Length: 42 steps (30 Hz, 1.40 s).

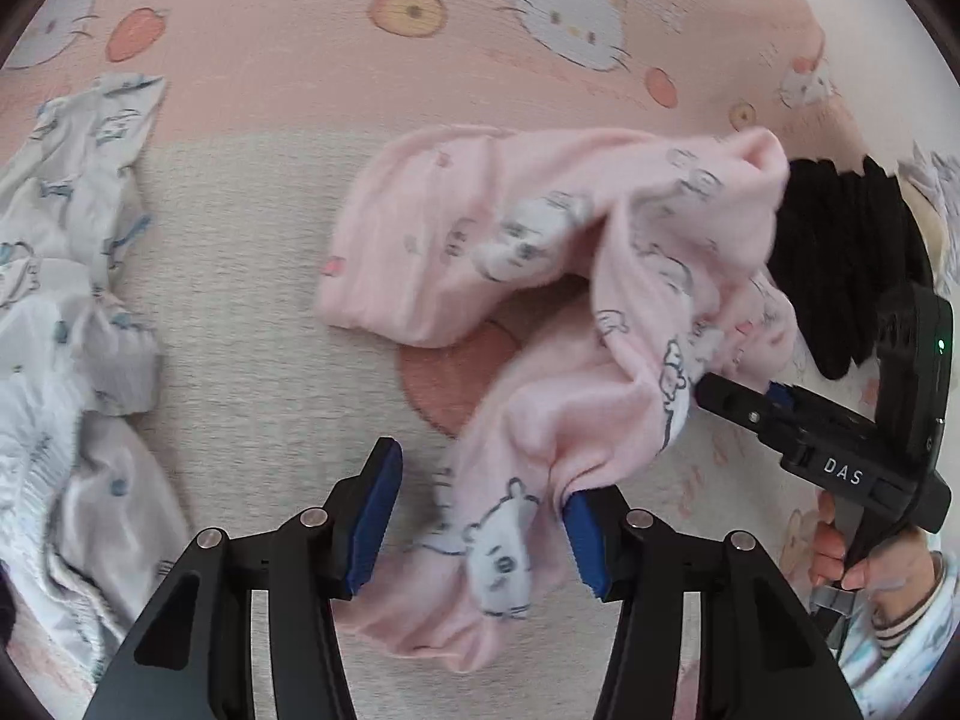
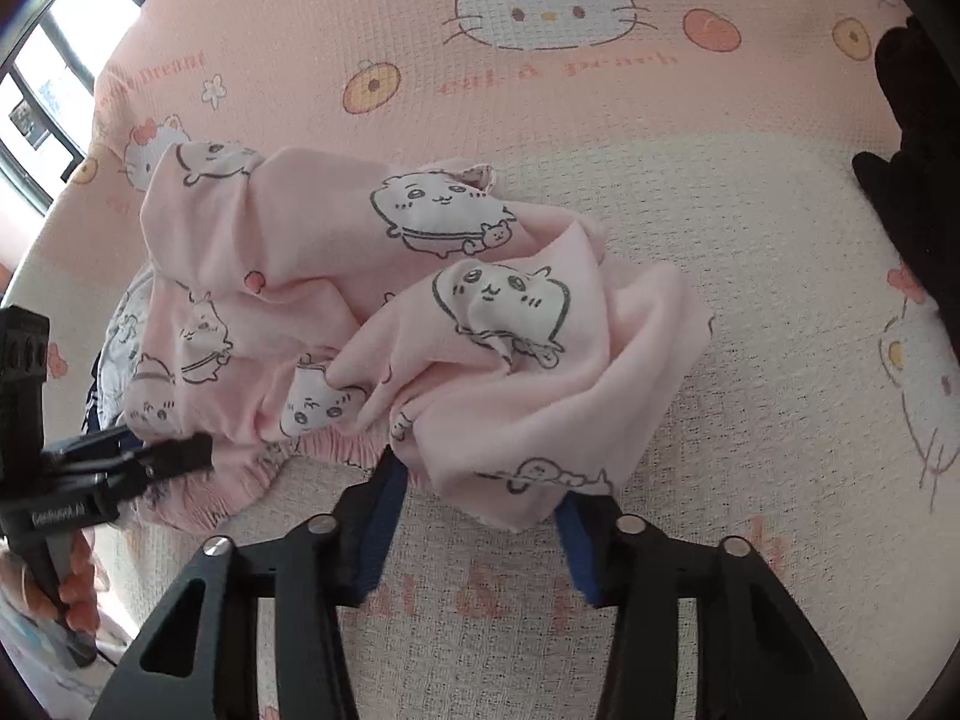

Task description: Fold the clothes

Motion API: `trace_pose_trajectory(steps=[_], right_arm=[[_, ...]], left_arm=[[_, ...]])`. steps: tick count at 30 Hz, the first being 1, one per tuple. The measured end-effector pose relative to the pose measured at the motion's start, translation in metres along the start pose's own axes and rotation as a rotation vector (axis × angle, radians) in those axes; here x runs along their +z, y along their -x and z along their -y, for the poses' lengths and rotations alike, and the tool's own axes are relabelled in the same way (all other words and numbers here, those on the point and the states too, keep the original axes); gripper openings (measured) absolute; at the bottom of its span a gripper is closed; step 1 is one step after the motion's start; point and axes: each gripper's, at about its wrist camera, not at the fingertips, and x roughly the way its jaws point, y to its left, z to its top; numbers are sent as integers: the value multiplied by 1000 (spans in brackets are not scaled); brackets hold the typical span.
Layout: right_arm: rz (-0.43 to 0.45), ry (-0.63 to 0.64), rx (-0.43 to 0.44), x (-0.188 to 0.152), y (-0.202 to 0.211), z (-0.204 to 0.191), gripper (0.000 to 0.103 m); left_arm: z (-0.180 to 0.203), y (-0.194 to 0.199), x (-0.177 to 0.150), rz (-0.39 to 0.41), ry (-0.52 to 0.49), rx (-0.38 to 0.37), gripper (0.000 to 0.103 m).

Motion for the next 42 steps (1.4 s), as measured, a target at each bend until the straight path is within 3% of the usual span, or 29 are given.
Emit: trace_pose_trajectory(steps=[3,4,8,11,19,28,37,40,42], right_arm=[[17,10,-16,3,3,-1,15],[16,7,-23,5,3,-1,15],[21,-20,12,13,12,5,12],[60,-40,16,20,24,10,12],[140,-159,43,29,52,43,12],[188,-243,77,32,77,66,12],[203,-262,87,33,92,86,12],[188,-269,76,27,94,88,24],[178,-274,72,23,95,89,58]], left_arm=[[-11,5,0,15,18,-2,41],[-13,6,-1,16,28,-18,29],[-9,6,-4,19,23,-65,13],[3,8,-7,21,-7,-68,13],[18,2,-6,-59,102,-289,13],[45,-5,-24,-139,126,-406,13],[84,-11,-4,-103,57,-411,13],[92,-15,-4,-98,26,-366,13],[96,-15,-6,-77,9,-334,13]])
